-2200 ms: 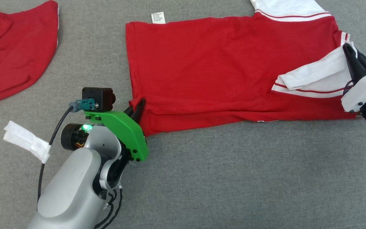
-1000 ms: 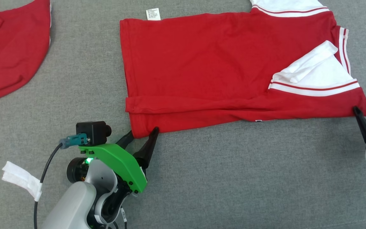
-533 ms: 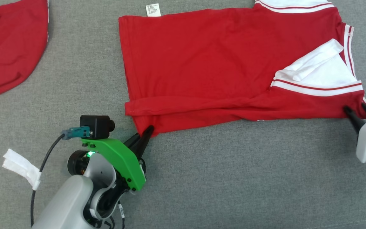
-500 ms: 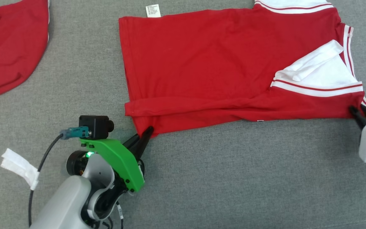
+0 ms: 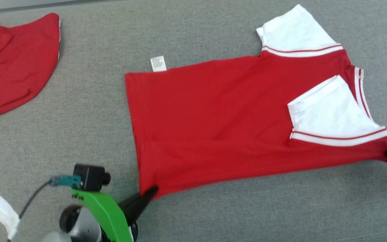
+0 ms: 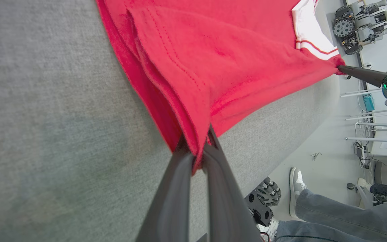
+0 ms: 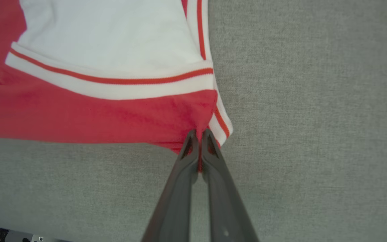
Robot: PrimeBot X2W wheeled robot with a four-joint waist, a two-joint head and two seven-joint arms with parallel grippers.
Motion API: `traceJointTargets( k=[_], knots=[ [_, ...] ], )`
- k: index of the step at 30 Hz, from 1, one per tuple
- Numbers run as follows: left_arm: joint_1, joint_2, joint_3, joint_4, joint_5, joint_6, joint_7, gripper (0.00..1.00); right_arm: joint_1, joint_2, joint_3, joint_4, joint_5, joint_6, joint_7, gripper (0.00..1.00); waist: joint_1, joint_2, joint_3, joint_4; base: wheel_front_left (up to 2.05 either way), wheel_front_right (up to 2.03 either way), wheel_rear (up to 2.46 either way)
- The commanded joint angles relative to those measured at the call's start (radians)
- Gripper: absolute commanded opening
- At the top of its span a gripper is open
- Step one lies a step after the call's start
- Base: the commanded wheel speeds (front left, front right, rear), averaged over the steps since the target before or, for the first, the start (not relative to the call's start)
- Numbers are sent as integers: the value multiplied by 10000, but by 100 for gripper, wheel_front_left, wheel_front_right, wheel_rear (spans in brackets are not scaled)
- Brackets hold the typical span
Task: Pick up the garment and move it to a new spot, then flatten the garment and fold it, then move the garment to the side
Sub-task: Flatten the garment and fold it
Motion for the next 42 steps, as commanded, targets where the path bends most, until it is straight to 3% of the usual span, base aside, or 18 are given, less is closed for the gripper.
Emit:
traceJointTargets(
  k=[1, 4, 5, 6, 7, 14, 17, 20, 25, 29, 36, 42],
  knots=[
    [396, 37, -65, -13, 18, 74, -107, 0, 283, 120, 20, -12, 98, -6, -72, 0, 0, 0, -59, -88, 0, 0, 0],
    [907, -60, -250, -24, 161, 144, -329, 0, 578, 279, 31, -19, 97, -6, -237, 1, 0, 0, -72, -135, 0, 0, 0],
    [1050, -94, -296, -41, 251, 179, -451, 0, 637, 310, 8, -21, 76, -6, -370, 100, 0, 0, -86, -140, 0, 0, 0],
    [1143, -104, -282, -68, 363, 226, -601, 24, 667, 310, -57, -13, -13, -6, -492, 100, 0, 0, -96, -141, 0, 0, 0],
    [1232, -88, -224, -70, 503, 318, -802, 100, 729, 294, -133, -9, -35, -6, -570, 100, 0, 0, -110, -140, 0, 0, 0],
    [991, 738, 266, -917, 1713, 1002, -1258, 100, -38, -283, -896, -1306, -124, -5, -728, 100, 0, 0, 281, -20, 0, 0, 0],
    [-172, 606, 624, -1080, 2000, 1196, -1245, 100, -1099, -500, -937, -1709, -324, -5, -454, 100, 0, 0, 975, 299, 0, 0, 0],
    [-1745, 63, 681, -521, 2211, 1211, -1172, 100, -2607, -510, -654, -1559, -652, -5, -40, 100, 0, 0, 1701, 685, 0, 0, 0],
    [-4508, -982, 233, 1486, 2801, 966, -1085, 100, -5493, -47, 240, -266, -1515, -5, 393, 100, 0, 0, 2819, 1408, 0, 0, 0],
    [-5663, -1467, -317, 2962, 3183, 617, -984, 100, -7182, 445, 1063, 1348, -2255, -5, 226, 100, 0, 0, 2916, 1745, 0, 0, 0],
    [-6371, -1975, -870, 3423, 3059, -16, -652, 100, -8755, 804, 1703, 3561, -2796, -5, -396, 100, 0, 0, 3083, 2202, 0, 0, 0],
    [-6577, -2222, -1121, 3489, 2883, -209, -360, 100, -9216, 836, 2166, 4855, -2997, -5, -558, 100, 0, 0, 3161, 2292, 0, 0, 0]
  ],
)
